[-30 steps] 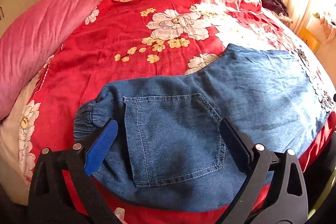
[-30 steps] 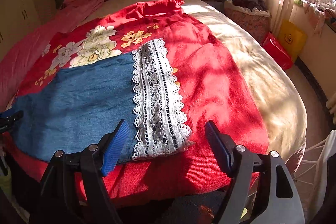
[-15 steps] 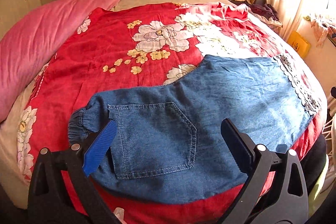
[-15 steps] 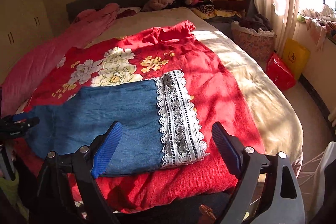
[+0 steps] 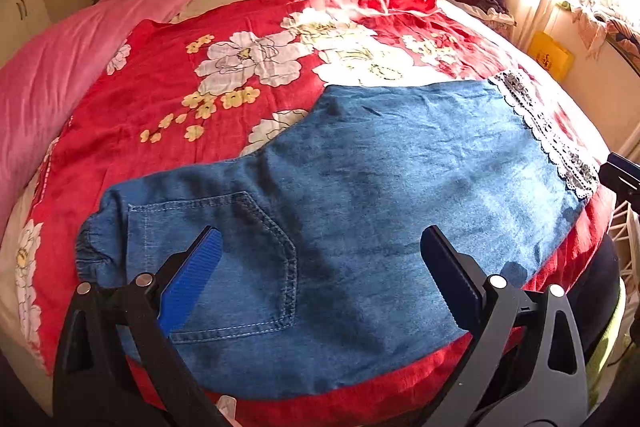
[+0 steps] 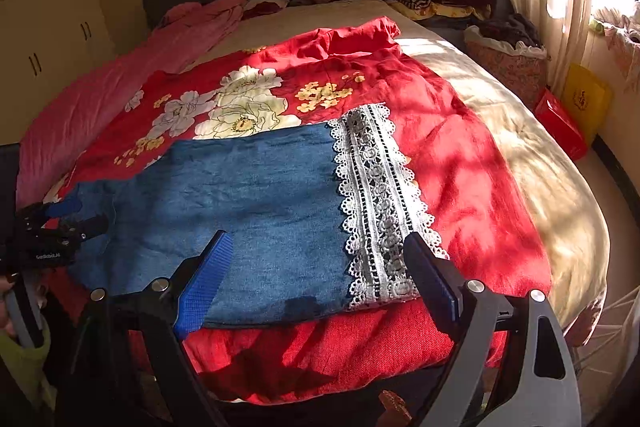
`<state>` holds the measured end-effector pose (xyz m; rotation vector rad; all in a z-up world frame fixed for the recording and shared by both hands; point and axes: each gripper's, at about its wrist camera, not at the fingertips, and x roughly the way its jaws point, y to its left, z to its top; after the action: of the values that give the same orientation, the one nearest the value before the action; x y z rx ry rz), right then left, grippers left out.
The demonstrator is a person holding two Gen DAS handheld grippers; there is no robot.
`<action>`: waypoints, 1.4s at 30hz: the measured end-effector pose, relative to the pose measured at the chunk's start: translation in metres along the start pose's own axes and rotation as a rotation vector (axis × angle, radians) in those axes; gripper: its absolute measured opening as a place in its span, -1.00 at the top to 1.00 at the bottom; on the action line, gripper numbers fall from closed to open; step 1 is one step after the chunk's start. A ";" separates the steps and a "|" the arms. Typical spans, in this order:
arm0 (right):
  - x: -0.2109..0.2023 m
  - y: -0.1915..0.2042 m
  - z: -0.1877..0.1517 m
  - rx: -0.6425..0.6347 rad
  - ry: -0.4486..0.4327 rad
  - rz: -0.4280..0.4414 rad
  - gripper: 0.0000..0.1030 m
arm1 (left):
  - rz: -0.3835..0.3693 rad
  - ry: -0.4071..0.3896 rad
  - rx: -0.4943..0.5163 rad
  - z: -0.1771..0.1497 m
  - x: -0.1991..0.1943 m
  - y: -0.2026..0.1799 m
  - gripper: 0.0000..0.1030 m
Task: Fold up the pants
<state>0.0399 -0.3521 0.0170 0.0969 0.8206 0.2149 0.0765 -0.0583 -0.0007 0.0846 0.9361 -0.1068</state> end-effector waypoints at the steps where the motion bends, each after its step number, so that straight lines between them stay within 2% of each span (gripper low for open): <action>1: 0.001 -0.002 -0.001 0.004 0.004 0.004 -0.68 | -0.003 0.003 0.010 0.000 0.001 -0.005 -0.81; 15: 0.005 -0.038 -0.010 0.093 0.000 -0.021 -0.68 | -0.067 -0.007 0.159 0.042 0.020 -0.072 -0.81; 25: 0.011 -0.063 -0.017 0.159 0.004 -0.053 -0.68 | -0.104 0.026 0.238 0.069 0.051 -0.109 -0.81; 34: 0.016 -0.073 -0.019 0.190 0.009 -0.049 -0.68 | -0.125 0.051 0.275 0.093 0.071 -0.132 -0.81; 42: 0.025 -0.068 -0.017 0.177 0.031 -0.043 -0.68 | -0.141 0.041 0.322 0.115 0.087 -0.151 -0.81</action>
<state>0.0539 -0.4131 -0.0239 0.2427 0.8707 0.1027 0.2002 -0.2260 -0.0075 0.3192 0.9596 -0.3879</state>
